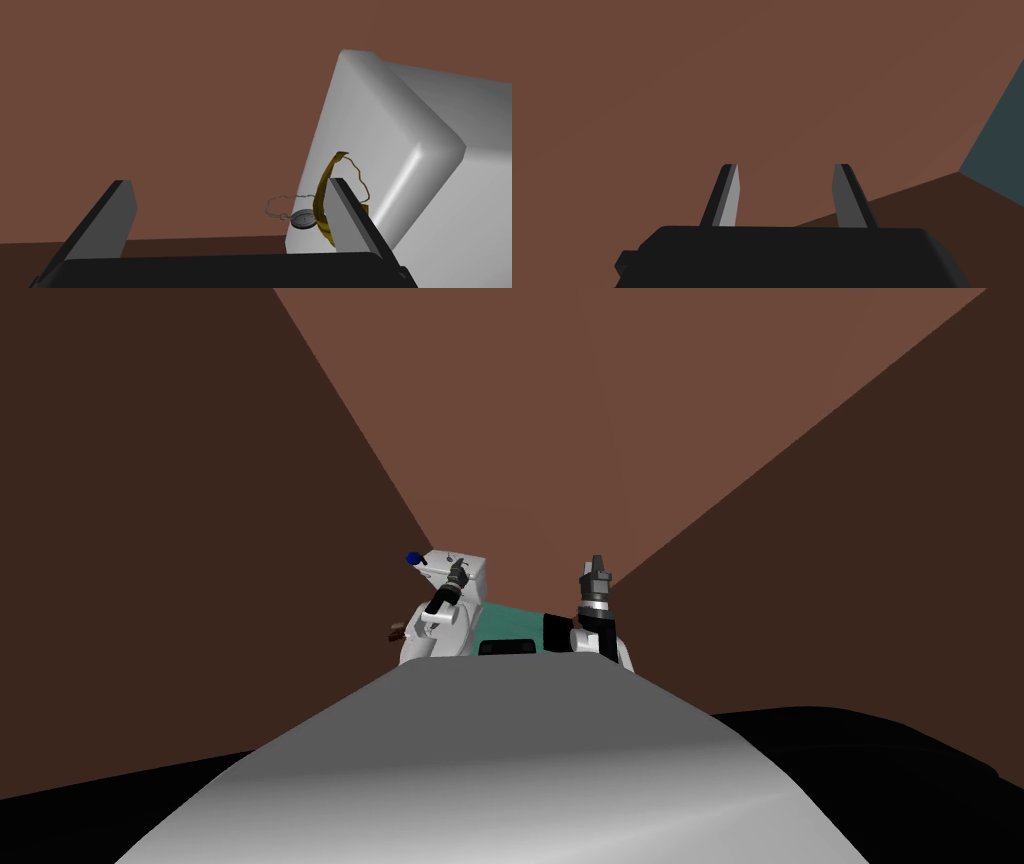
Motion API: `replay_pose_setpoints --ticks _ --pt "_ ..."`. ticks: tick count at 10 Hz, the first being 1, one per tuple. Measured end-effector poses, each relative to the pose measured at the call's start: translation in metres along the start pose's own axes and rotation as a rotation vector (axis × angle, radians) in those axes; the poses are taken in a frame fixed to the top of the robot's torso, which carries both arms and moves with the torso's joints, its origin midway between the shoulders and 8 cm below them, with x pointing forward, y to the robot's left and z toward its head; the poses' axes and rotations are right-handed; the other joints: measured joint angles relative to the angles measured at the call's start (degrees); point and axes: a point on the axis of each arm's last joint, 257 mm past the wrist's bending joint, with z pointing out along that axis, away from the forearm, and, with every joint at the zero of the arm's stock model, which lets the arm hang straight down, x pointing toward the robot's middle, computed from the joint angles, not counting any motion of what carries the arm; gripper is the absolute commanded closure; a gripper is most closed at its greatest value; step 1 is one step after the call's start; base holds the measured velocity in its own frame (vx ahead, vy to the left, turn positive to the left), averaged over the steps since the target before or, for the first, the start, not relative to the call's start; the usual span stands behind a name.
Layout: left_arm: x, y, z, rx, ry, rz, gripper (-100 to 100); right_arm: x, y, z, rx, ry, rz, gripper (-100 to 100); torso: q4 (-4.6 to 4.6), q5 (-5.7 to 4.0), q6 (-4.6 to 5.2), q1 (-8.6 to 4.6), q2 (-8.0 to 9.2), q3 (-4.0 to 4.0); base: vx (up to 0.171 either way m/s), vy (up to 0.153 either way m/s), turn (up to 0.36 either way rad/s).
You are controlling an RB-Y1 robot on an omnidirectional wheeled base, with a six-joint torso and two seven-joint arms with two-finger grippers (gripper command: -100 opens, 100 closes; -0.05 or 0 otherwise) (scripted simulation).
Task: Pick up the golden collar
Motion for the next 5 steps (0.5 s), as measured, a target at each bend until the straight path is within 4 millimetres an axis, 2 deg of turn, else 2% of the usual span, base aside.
replay_pose_setpoints --ticks 3,5 --pt "-0.009 0.026 0.005 -0.091 -0.014 0.052 -100 0.000 0.000 0.000 0.000 0.000 0.000 0 -0.01 0.01 -0.01 0.06 -0.06 -0.03 0.019 0.063 -0.124" --pt "-0.026 0.051 0.011 -0.174 -0.033 0.114 -100 0.000 0.000 0.000 0.000 0.000 0.000 0 -0.03 0.04 -0.03 0.18 -0.11 -0.06 0.026 0.072 -0.085"
